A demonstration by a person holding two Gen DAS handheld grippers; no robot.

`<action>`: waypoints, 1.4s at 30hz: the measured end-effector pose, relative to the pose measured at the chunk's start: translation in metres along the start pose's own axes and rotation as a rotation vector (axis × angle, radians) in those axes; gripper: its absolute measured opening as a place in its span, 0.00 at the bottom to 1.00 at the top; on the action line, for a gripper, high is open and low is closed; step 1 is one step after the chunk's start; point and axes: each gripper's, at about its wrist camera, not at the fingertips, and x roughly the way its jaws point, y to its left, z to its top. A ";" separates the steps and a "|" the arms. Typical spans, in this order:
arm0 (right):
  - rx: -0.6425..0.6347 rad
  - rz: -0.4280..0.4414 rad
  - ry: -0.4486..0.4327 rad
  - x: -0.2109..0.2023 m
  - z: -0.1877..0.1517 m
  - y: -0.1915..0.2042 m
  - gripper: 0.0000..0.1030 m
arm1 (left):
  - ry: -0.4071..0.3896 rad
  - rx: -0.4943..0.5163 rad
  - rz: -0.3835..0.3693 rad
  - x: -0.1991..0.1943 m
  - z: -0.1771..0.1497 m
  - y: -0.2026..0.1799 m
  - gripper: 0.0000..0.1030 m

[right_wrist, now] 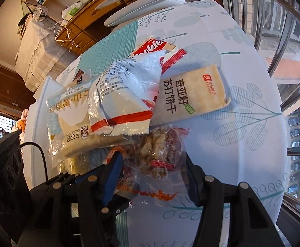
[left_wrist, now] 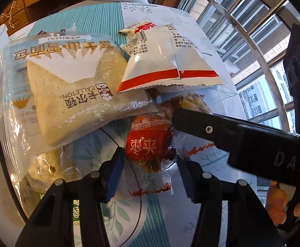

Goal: Organize snacks
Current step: 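Grasp the clear nut snack with the right gripper while the left lifts the red snack, then carry both snacks into the white tray and open both grippers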

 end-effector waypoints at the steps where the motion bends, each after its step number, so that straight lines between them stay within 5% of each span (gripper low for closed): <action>1: 0.003 0.001 -0.002 -0.001 0.000 -0.001 0.52 | -0.003 -0.002 -0.002 -0.003 -0.003 0.001 0.47; 2: 0.006 -0.008 -0.004 -0.001 0.000 -0.003 0.40 | -0.008 -0.010 -0.006 -0.004 -0.004 0.002 0.46; 3: 0.011 -0.018 -0.001 -0.002 0.000 -0.005 0.40 | -0.011 -0.021 -0.017 -0.005 -0.005 0.004 0.46; 28: 0.047 0.012 0.041 -0.027 -0.037 0.013 0.37 | -0.037 -0.098 -0.043 -0.060 -0.054 0.030 0.46; 42: 0.087 0.079 0.025 -0.057 -0.085 0.080 0.37 | -0.168 -0.021 -0.064 -0.162 -0.089 0.081 0.46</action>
